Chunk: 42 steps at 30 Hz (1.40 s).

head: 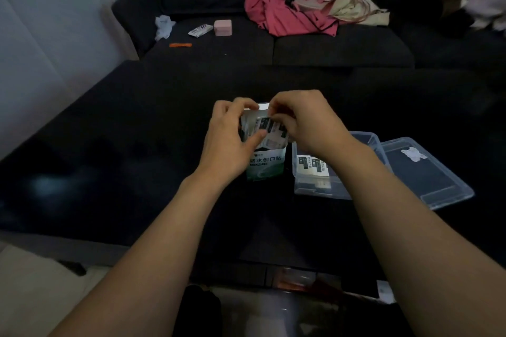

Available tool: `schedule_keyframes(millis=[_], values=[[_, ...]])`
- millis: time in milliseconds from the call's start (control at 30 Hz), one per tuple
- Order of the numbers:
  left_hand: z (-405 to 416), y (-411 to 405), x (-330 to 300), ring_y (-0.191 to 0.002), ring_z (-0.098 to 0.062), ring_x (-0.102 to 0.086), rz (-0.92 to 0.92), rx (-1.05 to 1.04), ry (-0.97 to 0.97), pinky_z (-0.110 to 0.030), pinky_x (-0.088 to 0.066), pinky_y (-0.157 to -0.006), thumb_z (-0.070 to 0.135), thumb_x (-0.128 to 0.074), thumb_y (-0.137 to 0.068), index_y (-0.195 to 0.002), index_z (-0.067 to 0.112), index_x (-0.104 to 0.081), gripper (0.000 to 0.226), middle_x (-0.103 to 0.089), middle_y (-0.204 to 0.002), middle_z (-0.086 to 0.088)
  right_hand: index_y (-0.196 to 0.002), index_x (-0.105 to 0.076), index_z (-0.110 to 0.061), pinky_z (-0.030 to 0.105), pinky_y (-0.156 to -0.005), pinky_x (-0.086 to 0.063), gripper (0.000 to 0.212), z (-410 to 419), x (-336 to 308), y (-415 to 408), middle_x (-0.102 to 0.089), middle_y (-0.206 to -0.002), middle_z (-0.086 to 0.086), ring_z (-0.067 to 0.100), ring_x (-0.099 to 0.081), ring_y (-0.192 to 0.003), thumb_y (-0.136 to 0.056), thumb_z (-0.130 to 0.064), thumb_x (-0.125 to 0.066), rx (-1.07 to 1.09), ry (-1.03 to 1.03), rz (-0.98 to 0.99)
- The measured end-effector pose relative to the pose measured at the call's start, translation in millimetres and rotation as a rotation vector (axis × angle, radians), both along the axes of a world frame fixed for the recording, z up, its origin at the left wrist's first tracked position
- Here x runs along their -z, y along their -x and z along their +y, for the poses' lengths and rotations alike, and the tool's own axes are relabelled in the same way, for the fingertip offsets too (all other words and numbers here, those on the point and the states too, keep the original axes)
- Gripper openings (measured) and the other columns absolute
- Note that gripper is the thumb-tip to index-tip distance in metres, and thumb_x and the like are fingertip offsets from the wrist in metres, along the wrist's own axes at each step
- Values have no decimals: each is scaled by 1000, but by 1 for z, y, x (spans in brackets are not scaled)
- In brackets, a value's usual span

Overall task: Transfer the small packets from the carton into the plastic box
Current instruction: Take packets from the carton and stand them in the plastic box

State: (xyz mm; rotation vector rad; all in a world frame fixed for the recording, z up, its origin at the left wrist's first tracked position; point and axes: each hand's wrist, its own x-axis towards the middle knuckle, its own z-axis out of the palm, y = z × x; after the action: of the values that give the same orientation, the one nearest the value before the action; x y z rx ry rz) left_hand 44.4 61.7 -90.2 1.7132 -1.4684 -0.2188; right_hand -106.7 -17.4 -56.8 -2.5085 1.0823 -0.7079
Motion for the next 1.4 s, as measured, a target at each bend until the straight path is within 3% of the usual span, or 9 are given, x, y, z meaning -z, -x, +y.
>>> schedule_keyframes(millis=[100, 367, 533, 667, 767, 867, 1000, 1167, 1400], values=[[-5, -4, 6, -108, -19, -48, -36, 4, -54, -36, -50, -95, 32, -71, -92, -119, 21, -69, 28, -38, -113, 4, -95, -69, -17, 37, -66, -62, 14, 0, 0, 1, -67, -92, 1, 15, -69, -78, -95, -5, -62, -27, -55, -149], [-5, 3, -1, -116, -16, -42, 5, 39, -82, -31, -41, -99, 29, -55, -102, -100, 28, -68, 13, -41, -117, 3, -91, -71, -6, 32, -60, -63, 7, 1, -2, 3, -70, -86, 5, 13, -73, -73, -92, 0, -67, -47, -149, -417], [-7, 2, 3, -113, -20, -47, 9, 17, -39, -28, -41, -94, 25, -56, -102, -102, 21, -70, 15, -47, -113, 0, -103, -73, -14, 29, -74, -62, 30, 1, -1, 4, -71, -90, 0, 13, -71, -82, -77, -4, -83, -1, -207, -377], [-6, 2, 3, -112, -21, -50, 26, 37, -51, -30, -43, -93, 26, -55, -102, -100, 23, -70, 15, -49, -112, -2, -95, -75, -15, 32, -73, -63, 24, 2, 0, 5, -74, -87, 0, 12, -73, -81, -78, 0, -81, -12, -282, -367], [-2, 3, -1, -101, -17, -60, 122, 9, -20, -23, -47, -80, 27, -55, -102, -94, 25, -67, 15, -58, -109, -3, -95, -74, -10, 30, -70, -63, 23, 0, -3, 9, -75, -88, 6, 16, -75, -81, -79, 5, -78, 17, -366, -436], [2, 2, -6, -91, -12, -68, 281, -42, 67, -32, -56, -77, 26, -53, -104, -96, 21, -71, 20, -70, -97, 1, -97, -73, -7, 24, -67, -61, 23, -3, -11, 22, -75, -89, 11, 20, -76, -82, -81, 9, -75, 17, -480, -546], [7, 2, -14, -70, -8, -65, 456, -63, 112, -30, -56, -70, 20, -50, -105, -94, 14, -68, 21, -65, -75, 6, -97, -72, -7, 26, -71, -62, 21, -3, -23, 44, -76, -91, 14, 22, -76, -85, -82, 9, -71, -62, -641, -672], [19, 26, -30, -49, -12, -52, 973, 130, -259, -22, -38, -39, 23, -46, -105, -103, 11, -65, 22, -62, -70, -4, -97, -71, -5, 25, -70, -61, 21, 2, -30, 53, -76, -89, 12, 22, -75, -87, -81, 10, -71, -199, -728, -613], [19, 55, -26, -52, -18, -61, 1021, 162, -385, -24, -41, -36, 35, -37, -107, -101, 13, -67, 38, -68, -63, -2, -102, -72, -2, 33, -72, -62, 26, 6, -27, 51, -75, -93, 19, 22, -74, -82, -80, 11, -73, -168, -629, -409]])
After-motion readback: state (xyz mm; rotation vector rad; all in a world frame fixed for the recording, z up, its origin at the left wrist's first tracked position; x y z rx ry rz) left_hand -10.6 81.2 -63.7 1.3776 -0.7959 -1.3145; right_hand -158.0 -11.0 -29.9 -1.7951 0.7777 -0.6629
